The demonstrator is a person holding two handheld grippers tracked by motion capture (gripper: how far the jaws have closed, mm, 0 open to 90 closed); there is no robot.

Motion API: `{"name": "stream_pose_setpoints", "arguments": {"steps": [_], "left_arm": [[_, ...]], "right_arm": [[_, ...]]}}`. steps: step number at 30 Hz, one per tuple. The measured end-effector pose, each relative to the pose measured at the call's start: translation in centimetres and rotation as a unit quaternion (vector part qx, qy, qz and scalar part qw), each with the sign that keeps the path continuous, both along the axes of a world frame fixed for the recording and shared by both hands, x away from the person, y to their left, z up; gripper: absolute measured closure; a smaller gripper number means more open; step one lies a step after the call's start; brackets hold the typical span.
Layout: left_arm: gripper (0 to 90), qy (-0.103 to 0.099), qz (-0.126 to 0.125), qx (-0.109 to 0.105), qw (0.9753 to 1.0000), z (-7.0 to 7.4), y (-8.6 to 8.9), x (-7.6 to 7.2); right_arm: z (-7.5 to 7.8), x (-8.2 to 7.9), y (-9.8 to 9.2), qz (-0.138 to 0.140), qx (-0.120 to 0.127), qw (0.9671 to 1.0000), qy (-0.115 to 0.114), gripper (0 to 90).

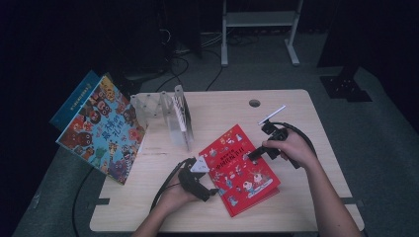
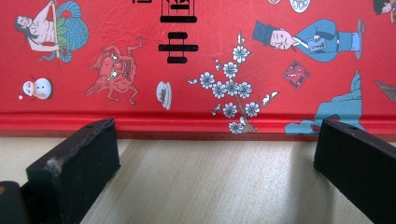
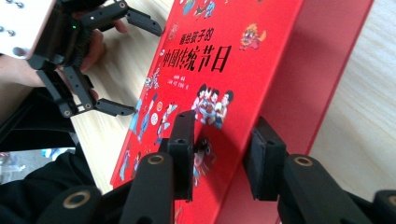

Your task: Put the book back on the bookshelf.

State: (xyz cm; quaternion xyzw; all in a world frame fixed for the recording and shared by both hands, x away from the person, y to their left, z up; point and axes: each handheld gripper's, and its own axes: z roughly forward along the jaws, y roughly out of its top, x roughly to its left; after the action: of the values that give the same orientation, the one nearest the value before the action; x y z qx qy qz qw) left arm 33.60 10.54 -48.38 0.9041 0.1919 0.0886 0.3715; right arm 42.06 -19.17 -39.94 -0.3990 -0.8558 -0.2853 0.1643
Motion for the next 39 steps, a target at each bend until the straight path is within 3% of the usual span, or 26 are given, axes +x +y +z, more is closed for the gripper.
{"name": "stream_pose_setpoints", "arguments": {"steps": [8,14,19,28,35,37,39], "left_arm": [[0.0,-0.001,0.000,-0.001,1.0000,0.0,0.0,0.0],[0.0,0.000,0.000,-0.001,1.0000,0.0,0.0,0.0],[0.0,0.000,0.000,0.000,1.0000,0.0,0.0,0.0],[0.0,0.000,0.000,0.000,1.0000,0.0,0.0,0.0],[0.0,-0.001,0.004,0.000,1.0000,0.0,0.1,0.0],[0.0,0.003,0.006,0.000,1.0000,0.1,0.3,0.1],[0.0,0.019,0.012,-0.013,0.9997,0.2,0.6,0.4]], "right_arm": [[0.9,0.3,1.7,0.009,0.010,0.9999,0.007,67.7],[0.8,0.6,4.0,0.021,-0.006,0.9997,0.014,70.2],[2.4,0.7,3.6,0.008,-0.004,1.0000,0.001,72.2],[2.9,0.8,4.2,0.007,-0.007,0.9996,0.025,76.9],[3.1,0.8,4.5,0.000,0.009,0.9992,0.040,82.0],[3.2,0.7,4.5,-0.007,0.012,0.9991,0.040,83.2],[3.5,0.6,4.5,-0.012,0.017,0.9992,0.035,84.6]]}}
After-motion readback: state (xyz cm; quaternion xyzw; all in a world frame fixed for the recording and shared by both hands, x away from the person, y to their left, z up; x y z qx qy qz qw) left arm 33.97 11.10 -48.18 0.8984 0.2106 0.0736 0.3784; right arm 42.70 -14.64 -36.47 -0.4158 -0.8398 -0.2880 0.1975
